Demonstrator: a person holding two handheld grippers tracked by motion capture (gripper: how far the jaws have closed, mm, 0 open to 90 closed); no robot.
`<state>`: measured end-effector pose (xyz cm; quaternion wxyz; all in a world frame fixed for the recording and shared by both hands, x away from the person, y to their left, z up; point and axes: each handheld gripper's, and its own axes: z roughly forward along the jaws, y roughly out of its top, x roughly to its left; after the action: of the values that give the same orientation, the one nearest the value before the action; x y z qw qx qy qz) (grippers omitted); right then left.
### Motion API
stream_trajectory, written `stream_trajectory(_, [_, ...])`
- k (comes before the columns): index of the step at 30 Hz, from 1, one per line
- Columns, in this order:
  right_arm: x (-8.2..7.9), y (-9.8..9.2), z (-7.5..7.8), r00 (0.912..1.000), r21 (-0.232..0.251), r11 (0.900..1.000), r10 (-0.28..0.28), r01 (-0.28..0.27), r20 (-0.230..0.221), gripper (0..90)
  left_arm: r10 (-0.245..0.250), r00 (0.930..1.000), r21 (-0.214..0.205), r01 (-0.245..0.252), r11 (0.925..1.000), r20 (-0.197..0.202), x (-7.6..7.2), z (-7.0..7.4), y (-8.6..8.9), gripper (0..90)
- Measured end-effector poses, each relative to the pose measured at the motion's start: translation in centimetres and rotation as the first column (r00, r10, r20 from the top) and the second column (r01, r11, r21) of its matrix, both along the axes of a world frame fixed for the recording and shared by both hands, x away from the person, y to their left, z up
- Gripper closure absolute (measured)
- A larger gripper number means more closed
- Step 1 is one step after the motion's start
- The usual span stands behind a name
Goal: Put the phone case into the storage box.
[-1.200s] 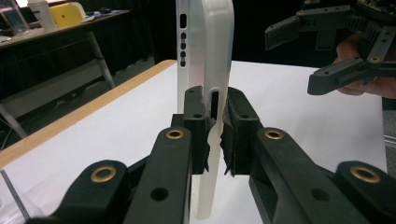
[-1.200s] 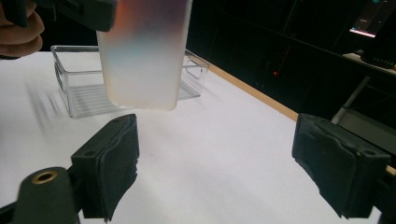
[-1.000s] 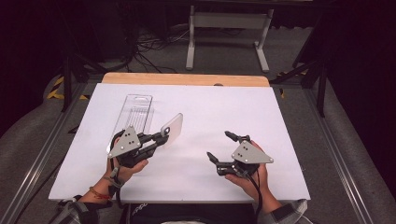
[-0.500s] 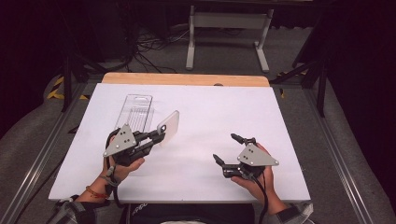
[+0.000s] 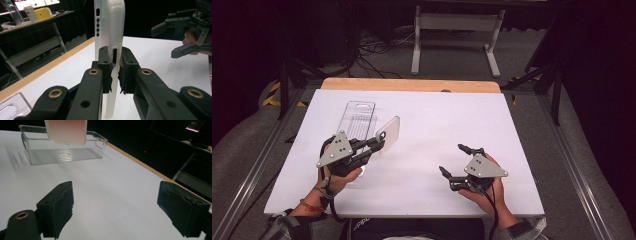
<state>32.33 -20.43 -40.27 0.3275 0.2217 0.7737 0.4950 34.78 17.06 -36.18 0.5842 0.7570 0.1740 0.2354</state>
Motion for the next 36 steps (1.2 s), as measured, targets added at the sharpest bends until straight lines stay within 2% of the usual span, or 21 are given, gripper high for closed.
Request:
stream_trajectory(5, [0.0, 0.0, 0.0, 1.0000, 0.002, 1.0000, 0.000, 0.000, 0.001, 14.4, 0.008, 1.0000, -0.001, -0.008, 1.0000, 0.004, 0.1, 0.3, 0.6, 81.5])
stream_trajectory(8, [0.1, 0.0, 0.0, 1.0000, 0.000, 1.0000, 0.003, -0.003, 0.000, 14.4, 0.020, 0.9997, -0.018, -0.020, 0.9996, 0.010, 0.1, 0.5, 0.9, 81.5])
stream_trajectory(11, [0.1, 0.0, -0.1, 1.0000, -0.002, 1.0000, 0.005, -0.005, -0.001, 14.4, 0.026, 0.9996, -0.012, -0.026, 0.9996, 0.008, 0.2, 0.9, 1.7, 81.5])
stream_trajectory(19, [0.2, 0.1, -0.2, 0.9999, -0.005, 0.9999, 0.011, -0.011, -0.007, 14.4, 0.051, 0.9987, -0.052, -0.051, 0.9974, -0.001, 0.7, 1.7, 4.7, 81.5])
stream_trajectory(25, [0.3, 0.2, -0.2, 0.9998, -0.008, 0.9998, 0.017, -0.017, -0.013, 14.4, 0.089, 0.9960, -0.077, -0.089, 0.9931, -0.008, 1.2, 1.8, 6.7, 81.5])
stream_trajectory(32, [0.2, 0.2, -0.3, 0.9997, -0.012, 0.9997, 0.020, -0.020, -0.014, 14.4, 0.116, 0.9932, -0.072, -0.116, 0.9906, -0.010, 1.8, 1.7, 8.0, 81.5])
stream_trajectory(36, [0.3, 0.2, -0.3, 0.9997, -0.012, 0.9998, 0.019, -0.019, -0.018, 14.4, 0.108, 0.9938, -0.068, -0.110, 0.9917, -0.027, 2.4, 1.5, 8.5, 81.4])
